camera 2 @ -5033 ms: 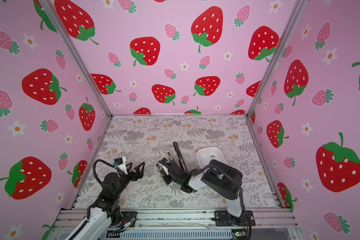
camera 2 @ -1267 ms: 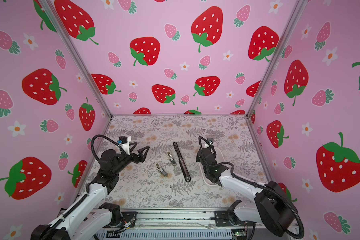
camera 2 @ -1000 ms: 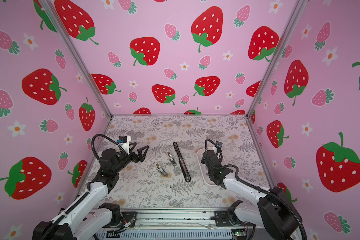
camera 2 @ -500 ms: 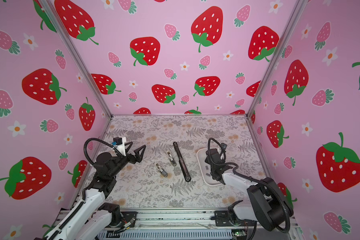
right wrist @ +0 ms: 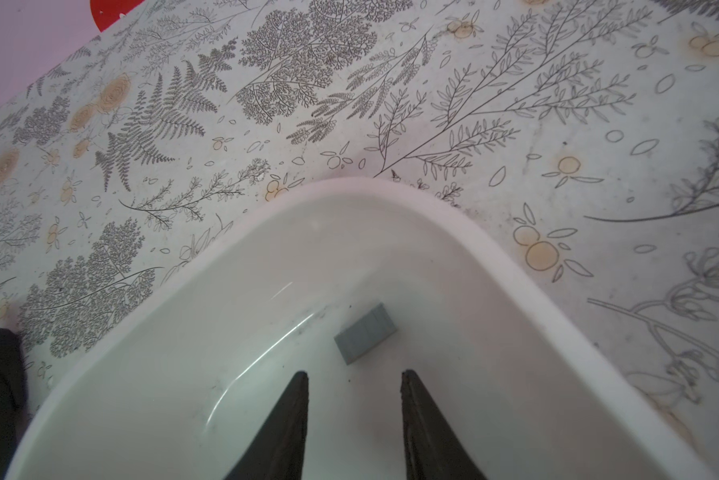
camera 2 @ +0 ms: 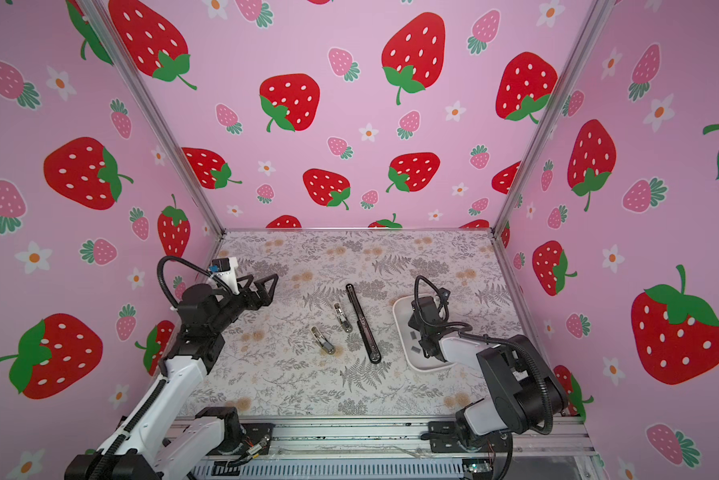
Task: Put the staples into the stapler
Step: 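Lower the right gripper into the tray and grasp a grey staple strip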
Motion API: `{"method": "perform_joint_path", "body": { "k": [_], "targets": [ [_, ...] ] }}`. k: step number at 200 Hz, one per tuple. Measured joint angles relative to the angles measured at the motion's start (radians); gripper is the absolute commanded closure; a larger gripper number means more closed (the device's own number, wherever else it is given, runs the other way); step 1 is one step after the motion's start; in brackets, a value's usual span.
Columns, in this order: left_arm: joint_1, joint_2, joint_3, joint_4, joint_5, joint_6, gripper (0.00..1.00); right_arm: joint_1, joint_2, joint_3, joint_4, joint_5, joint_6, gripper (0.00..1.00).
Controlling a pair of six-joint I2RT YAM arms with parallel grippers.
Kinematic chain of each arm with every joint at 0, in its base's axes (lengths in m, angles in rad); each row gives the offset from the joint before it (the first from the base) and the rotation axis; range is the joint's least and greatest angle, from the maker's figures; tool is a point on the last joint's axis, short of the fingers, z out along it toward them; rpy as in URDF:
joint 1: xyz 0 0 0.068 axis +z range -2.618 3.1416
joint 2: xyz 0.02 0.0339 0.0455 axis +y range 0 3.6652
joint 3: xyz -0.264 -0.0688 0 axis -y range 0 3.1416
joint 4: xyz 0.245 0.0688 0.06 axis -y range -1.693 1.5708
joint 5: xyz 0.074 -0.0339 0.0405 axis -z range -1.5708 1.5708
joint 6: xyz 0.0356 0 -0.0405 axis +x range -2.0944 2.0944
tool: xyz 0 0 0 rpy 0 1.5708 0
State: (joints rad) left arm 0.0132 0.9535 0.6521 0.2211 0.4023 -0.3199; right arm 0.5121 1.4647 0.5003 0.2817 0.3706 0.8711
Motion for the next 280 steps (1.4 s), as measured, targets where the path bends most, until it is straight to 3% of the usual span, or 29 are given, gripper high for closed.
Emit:
{"method": "perform_joint_path", "body": {
  "k": [23, 58, 112, 179, 211, 280],
  "targets": [
    [-0.002, -0.005, 0.106, -0.023, 0.025, -0.032, 0.01, -0.005, 0.012, 0.001, 0.0, 0.0, 0.0, 0.61],
    [-0.034, -0.033, 0.105, -0.021, 0.021, -0.051, 0.01, -0.006, 0.045, 0.012, 0.0, -0.001, -0.005, 0.61],
    [-0.056, 0.087, 0.141, -0.103, 0.036, -0.053, 0.03, -0.008, 0.174, 0.127, -0.017, 0.029, -0.047, 0.62],
    [-0.075, -0.128, 0.103, -0.102, -0.027, -0.036, 0.0, -0.013, 0.206, 0.173, -0.047, 0.024, -0.117, 0.69],
    [-0.079, -0.086, 0.097, -0.089, -0.016, -0.048, 0.0, -0.013, 0.219, 0.174, -0.038, 0.048, -0.166, 0.79],
    [-0.098, -0.01, 0.097, -0.103, 0.01, -0.071, 0.01, -0.001, 0.241, 0.201, -0.066, 0.085, -0.22, 0.82]
  ]
}}
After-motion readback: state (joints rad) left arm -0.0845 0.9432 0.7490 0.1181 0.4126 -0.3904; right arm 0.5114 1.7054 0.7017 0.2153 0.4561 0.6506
